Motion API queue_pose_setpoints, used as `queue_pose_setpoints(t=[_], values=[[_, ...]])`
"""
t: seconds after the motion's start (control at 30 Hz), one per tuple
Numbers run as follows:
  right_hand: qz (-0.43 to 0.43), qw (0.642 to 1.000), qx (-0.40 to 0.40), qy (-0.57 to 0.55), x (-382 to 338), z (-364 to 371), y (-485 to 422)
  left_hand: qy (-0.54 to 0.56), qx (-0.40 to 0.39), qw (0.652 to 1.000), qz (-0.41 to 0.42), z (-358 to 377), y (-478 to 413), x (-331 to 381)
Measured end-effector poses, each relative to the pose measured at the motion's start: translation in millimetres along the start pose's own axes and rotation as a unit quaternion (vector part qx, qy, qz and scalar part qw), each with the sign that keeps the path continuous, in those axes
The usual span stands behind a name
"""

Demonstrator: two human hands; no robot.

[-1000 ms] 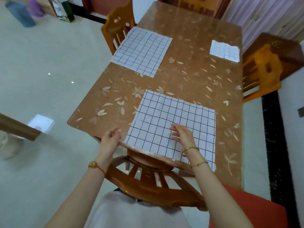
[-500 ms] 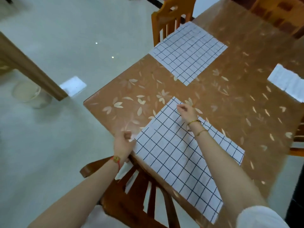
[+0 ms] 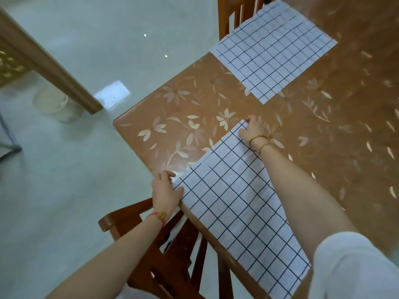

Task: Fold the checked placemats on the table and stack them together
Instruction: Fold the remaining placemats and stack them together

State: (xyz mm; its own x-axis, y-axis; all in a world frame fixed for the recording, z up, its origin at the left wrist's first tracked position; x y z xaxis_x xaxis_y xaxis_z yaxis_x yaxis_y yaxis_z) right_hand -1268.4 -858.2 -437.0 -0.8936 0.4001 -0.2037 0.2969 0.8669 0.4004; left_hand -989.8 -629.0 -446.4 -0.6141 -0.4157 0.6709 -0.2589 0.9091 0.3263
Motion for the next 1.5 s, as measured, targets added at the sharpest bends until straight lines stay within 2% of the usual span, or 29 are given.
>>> queue_pose_setpoints(t=[0.1,0.37,0.53,0.63,0.73,0.83,1.0,1.13,1.33,1.5], values=[[-0.005,0.999,0.013,0.029,-2,2,-4,-0.003,-0.002,1.000,0.005,0,-3,-3],[-0.034,0.999,-0.013,0.017,-5,6,4,-0.035,-0.018,0.999,0.013,3,-4,-7],[-0.037,0.996,-0.043,-0.073,10,-10,21,-0.014,-0.039,0.999,-0.005,1,-7,-6],[-0.040,0.988,-0.055,-0.140,23,-28,34,0.051,-0.028,0.997,-0.051,-5,-8,-13],[-0.040,0.986,-0.031,-0.158,40,-51,51,0.068,0.007,0.997,-0.047,-19,-10,-5],[-0.047,0.981,-0.011,-0.190,56,-71,73,0.090,0.041,0.995,-0.003,-41,-14,17],[-0.028,0.973,0.043,-0.226,86,-106,121,0.091,0.054,0.992,0.068,-71,-34,54],[0.003,0.965,0.111,-0.240,114,-147,165,0.144,0.039,0.975,0.162,-93,-39,110],[0.036,0.940,0.230,-0.248,150,-222,234,0.174,0.004,0.937,0.302,-128,-44,209],[0.067,0.914,0.305,-0.258,163,-282,298,0.205,-0.032,0.885,0.417,-160,-22,302]])
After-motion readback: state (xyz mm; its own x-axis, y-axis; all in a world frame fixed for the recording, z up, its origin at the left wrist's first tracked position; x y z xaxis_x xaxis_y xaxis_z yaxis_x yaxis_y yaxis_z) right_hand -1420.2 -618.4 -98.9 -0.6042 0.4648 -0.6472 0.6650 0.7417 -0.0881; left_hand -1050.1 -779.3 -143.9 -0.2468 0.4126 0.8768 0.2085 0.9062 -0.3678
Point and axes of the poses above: each hand's wrist, its own y-axis away from the middle knuckle, its own z-axis out of the palm, x = y × z, the point moved 7 cm from there along -y, towards the middle knuckle, and after that the axes turned 11 degrees about z, right-handed, at the moved point
